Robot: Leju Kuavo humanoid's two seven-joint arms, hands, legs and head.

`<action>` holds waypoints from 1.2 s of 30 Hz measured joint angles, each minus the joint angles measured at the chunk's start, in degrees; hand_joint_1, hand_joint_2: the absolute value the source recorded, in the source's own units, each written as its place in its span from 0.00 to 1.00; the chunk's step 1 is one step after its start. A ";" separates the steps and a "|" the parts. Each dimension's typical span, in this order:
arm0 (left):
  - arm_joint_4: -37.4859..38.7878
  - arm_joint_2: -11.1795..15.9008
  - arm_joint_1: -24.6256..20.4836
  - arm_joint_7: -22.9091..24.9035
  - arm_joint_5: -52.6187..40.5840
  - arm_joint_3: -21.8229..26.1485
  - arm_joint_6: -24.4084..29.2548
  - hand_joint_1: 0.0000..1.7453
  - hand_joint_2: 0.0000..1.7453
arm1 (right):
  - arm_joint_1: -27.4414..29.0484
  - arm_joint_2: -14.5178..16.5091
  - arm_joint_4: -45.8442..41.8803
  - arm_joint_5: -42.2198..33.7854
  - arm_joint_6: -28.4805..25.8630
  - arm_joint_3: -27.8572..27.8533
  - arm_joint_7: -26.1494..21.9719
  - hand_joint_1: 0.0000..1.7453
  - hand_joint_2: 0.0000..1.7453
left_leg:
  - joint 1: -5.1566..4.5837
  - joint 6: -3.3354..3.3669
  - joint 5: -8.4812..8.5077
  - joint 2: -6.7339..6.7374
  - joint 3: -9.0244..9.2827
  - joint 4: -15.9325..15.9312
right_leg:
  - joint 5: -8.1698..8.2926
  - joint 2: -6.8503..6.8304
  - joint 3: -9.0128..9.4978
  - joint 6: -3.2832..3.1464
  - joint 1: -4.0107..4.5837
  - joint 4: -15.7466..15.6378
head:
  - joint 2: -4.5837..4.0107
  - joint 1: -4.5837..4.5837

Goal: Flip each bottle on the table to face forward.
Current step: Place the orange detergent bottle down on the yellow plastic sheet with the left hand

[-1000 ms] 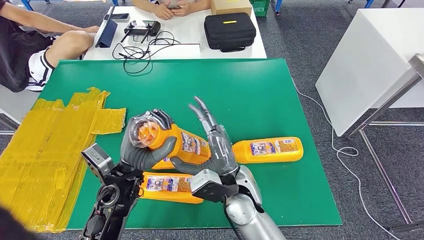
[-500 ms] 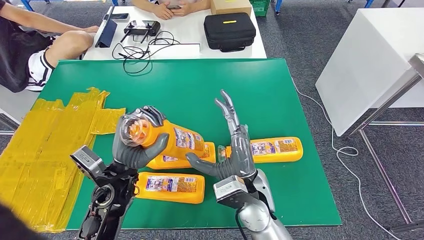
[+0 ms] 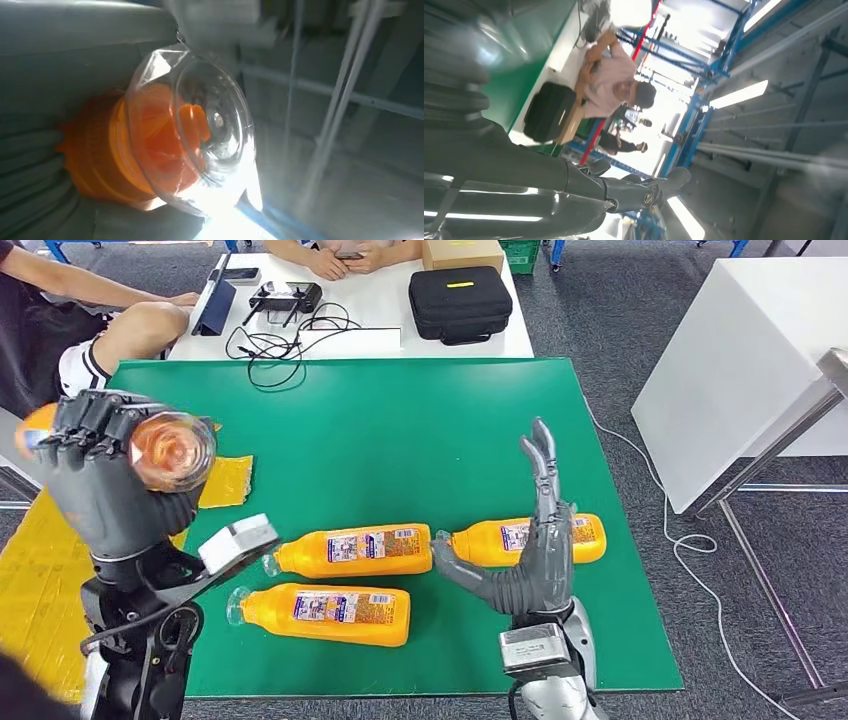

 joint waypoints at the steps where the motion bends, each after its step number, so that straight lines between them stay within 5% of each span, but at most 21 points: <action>1: 0.39 1.52 -1.30 4.48 -3.98 -0.32 -0.48 1.00 1.00 | 0.30 -0.09 -0.51 -0.02 -0.40 -0.33 -0.03 0.00 1.00 | 0.00 -0.02 0.01 0.01 0.03 0.00 | 0.00 0.00 0.00 0.00 0.00 0.00 | 0.00 0.01; 5: 5.02 8.45 -7.62 21.88 -8.28 -5.00 -7.14 1.00 1.00 | 1.50 -0.26 -2.47 -0.02 -1.58 -1.70 -0.07 0.00 1.00 | 0.01 -0.09 0.07 -0.01 0.10 0.00 | 0.01 0.00 0.06 -0.02 0.02 0.00 | 0.00 -0.03; 9: 14.03 12.18 -12.81 27.33 -8.75 -8.87 -18.51 1.00 1.00 | 2.48 -0.46 -4.39 -0.03 -1.89 -3.45 -0.10 0.00 1.00 | 0.01 -0.16 0.13 0.05 0.10 0.00 | 0.09 0.06 0.05 -0.10 0.03 0.02 | 0.00 0.00; 16: 38.18 14.31 -22.61 23.73 -8.75 -9.70 -18.18 1.00 1.00 | 3.15 -0.99 -5.25 -0.57 -1.70 -5.78 -0.52 0.00 1.00 | 0.01 -0.16 0.13 0.14 0.10 0.00 | 0.15 0.20 0.02 -0.17 0.03 0.02 | 0.00 0.00; 22: 54.21 15.24 -26.59 21.30 -8.70 -7.91 -17.79 1.00 1.00 | 4.11 -1.36 -5.25 -0.76 -1.67 -5.92 -0.75 0.00 1.00 | 0.03 -0.16 0.12 0.30 0.08 0.00 | 0.15 0.31 -0.03 -0.17 0.03 0.04 | 0.00 -0.01; 36: 67.38 17.05 -27.28 18.45 -5.47 -1.53 -23.59 1.00 1.00 | 4.35 -1.41 -4.93 -0.70 0.17 -6.00 0.29 0.00 1.00 | 0.03 -0.16 0.13 0.26 0.02 -0.01 | 0.15 0.30 -0.06 -0.17 0.04 0.04 | 0.00 0.01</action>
